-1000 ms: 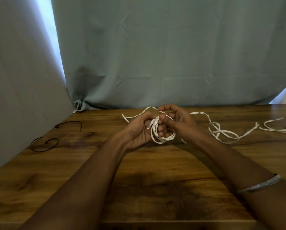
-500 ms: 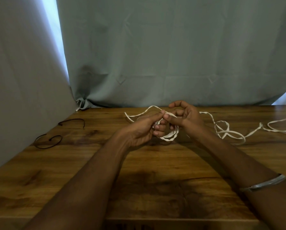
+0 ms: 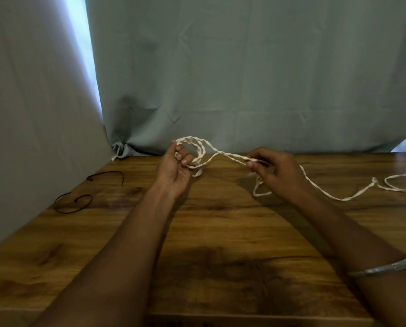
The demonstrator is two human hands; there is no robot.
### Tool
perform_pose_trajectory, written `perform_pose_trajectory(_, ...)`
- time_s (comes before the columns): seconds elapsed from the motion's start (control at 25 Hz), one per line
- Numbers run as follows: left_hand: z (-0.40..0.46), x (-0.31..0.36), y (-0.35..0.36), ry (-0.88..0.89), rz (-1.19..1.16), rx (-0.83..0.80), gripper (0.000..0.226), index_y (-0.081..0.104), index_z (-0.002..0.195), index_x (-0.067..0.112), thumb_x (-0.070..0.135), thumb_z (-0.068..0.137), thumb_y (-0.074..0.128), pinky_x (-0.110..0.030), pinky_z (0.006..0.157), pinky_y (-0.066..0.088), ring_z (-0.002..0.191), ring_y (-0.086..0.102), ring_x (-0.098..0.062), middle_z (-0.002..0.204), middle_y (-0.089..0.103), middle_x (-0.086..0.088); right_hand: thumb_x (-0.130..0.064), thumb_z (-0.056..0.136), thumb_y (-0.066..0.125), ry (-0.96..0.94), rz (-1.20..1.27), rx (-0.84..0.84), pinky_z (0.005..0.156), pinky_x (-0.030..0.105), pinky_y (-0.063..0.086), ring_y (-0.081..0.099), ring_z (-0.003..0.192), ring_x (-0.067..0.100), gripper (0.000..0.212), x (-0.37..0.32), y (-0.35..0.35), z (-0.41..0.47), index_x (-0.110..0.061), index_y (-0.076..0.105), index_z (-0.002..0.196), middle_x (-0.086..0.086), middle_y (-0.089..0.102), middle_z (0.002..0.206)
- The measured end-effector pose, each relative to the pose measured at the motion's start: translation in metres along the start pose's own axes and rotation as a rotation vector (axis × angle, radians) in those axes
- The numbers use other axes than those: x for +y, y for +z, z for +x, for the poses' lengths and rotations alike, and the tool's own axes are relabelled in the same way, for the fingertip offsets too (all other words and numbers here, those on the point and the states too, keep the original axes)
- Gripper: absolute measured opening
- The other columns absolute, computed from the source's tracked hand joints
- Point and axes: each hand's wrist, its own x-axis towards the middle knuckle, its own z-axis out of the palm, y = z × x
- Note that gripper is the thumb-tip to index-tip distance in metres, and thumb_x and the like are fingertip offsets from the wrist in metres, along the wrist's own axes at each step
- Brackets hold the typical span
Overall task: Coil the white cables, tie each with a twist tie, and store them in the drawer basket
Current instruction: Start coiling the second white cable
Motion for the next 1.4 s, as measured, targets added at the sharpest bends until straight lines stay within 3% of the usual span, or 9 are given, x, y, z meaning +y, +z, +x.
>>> perform_pose_trajectory(0.12, 0.002, -0.001, 0.0, 0.042, 0.035, 0.059, 0.043, 0.04, 0.071, 0.02, 0.031, 0.112, 0.035, -0.019, 0.052, 0.031, 0.039, 0.037, -0.007, 0.046, 0.038, 0.007, -0.02, 0.099, 0.068, 0.014, 0.117, 0.013, 0.073, 0.031, 0.056, 0.07, 0.083, 0.007, 0.018, 0.004, -0.002, 0.001, -0.036, 0.074, 0.105, -0.012, 0.074, 0.087)
perform_pose_trajectory(0.24, -0.002, -0.008, 0.007, 0.162, 0.309, 0.138, 0.041, 0.047, 0.072, 0.019, 0.032, 0.111, 0.042, -0.021, 0.048, 0.046, 0.044, 0.053, -0.01, 0.052, 0.059, 0.003, -0.025, 0.099, 0.067, -0.023, -0.107, -0.166, 0.067, 0.003, 0.04, 0.067, 0.089, 0.007, 0.02, -0.001, -0.004, -0.004, -0.031, 0.077, 0.115, -0.015, 0.074, 0.098)
perform_pose_trajectory(0.32, -0.009, -0.013, 0.013, 0.201, 0.516, 0.122, 0.04, 0.053, 0.075, 0.015, 0.033, 0.11, 0.043, -0.024, 0.052, 0.053, 0.048, 0.065, -0.013, 0.06, 0.071, -0.002, -0.026, 0.099, 0.066, -0.093, -0.219, -0.275, 0.068, 0.002, 0.038, 0.067, 0.095, 0.009, 0.022, -0.004, -0.003, -0.003, -0.03, 0.077, 0.118, -0.013, 0.075, 0.105)
perform_pose_trajectory(0.56, -0.022, -0.043, 0.02, 0.171, 0.896, -0.204, 0.043, 0.065, 0.092, 0.001, 0.03, 0.112, 0.04, -0.024, 0.064, 0.059, 0.062, 0.072, -0.011, 0.07, 0.076, -0.001, -0.04, 0.093, 0.068, -0.223, -0.134, -0.377, 0.073, 0.042, 0.057, 0.071, 0.085, 0.011, 0.021, -0.01, 0.01, 0.0, -0.038, 0.075, 0.113, -0.01, 0.079, 0.1)
perform_pose_trajectory(0.76, -0.021, -0.066, 0.011, 0.156, 1.059, -0.326, 0.049, 0.064, 0.086, -0.001, 0.038, 0.109, 0.044, -0.041, 0.064, 0.054, 0.063, 0.062, -0.032, 0.065, 0.064, -0.017, -0.056, 0.072, 0.077, -0.015, 0.039, -0.172, 0.065, 0.045, 0.057, 0.07, 0.066, 0.008, 0.031, -0.012, 0.012, -0.002, -0.035, 0.056, 0.081, -0.012, 0.073, 0.069)
perform_pose_trajectory(0.88, -0.025, -0.07, 0.014, 0.081, 0.983, -0.376, 0.039, 0.059, 0.087, 0.003, 0.029, 0.111, 0.043, -0.025, 0.047, 0.038, 0.049, 0.045, -0.015, 0.055, 0.049, 0.004, -0.039, 0.07, 0.089, -0.018, 0.006, -0.042, 0.056, 0.041, 0.052, 0.054, 0.052, 0.008, 0.039, -0.013, 0.01, -0.001, -0.025, 0.052, 0.074, -0.011, 0.059, 0.055)
perform_pose_trajectory(1.04, -0.031, -0.063, 0.023, 0.018, 0.969, -0.38, 0.047, 0.049, 0.067, 0.01, 0.026, 0.111, 0.043, -0.018, 0.042, 0.028, 0.044, 0.035, -0.006, 0.05, 0.041, 0.007, -0.042, 0.065, 0.091, -0.069, 0.011, 0.033, 0.052, 0.037, 0.044, 0.046, 0.052, 0.012, 0.044, -0.014, 0.007, -0.002, -0.028, 0.05, 0.071, -0.009, 0.052, 0.055)
perform_pose_trajectory(1.24, -0.035, -0.045, 0.021, 0.078, 1.259, -0.449, 0.048, 0.057, 0.068, 0.014, 0.046, 0.103, 0.054, -0.019, 0.047, 0.034, 0.046, 0.04, -0.007, 0.053, 0.046, 0.003, -0.062, 0.06, 0.08, -0.091, 0.03, -0.051, 0.06, 0.044, 0.055, 0.066, 0.065, 0.017, 0.046, -0.016, 0.004, -0.001, -0.027, 0.062, 0.083, -0.007, 0.069, 0.071)
perform_pose_trajectory(1.4, -0.035, -0.034, 0.018, 0.046, 1.296, -0.465, 0.041, 0.06, 0.066, 0.015, 0.04, 0.098, 0.065, -0.023, 0.046, 0.031, 0.045, 0.039, -0.01, 0.051, 0.045, 0.002, -0.046, 0.068, 0.087, -0.083, 0.114, -0.203, 0.064, 0.048, 0.056, 0.067, 0.068, 0.018, 0.033, -0.018, 0.005, 0.0, -0.024, 0.07, 0.084, -0.005, 0.07, 0.072)
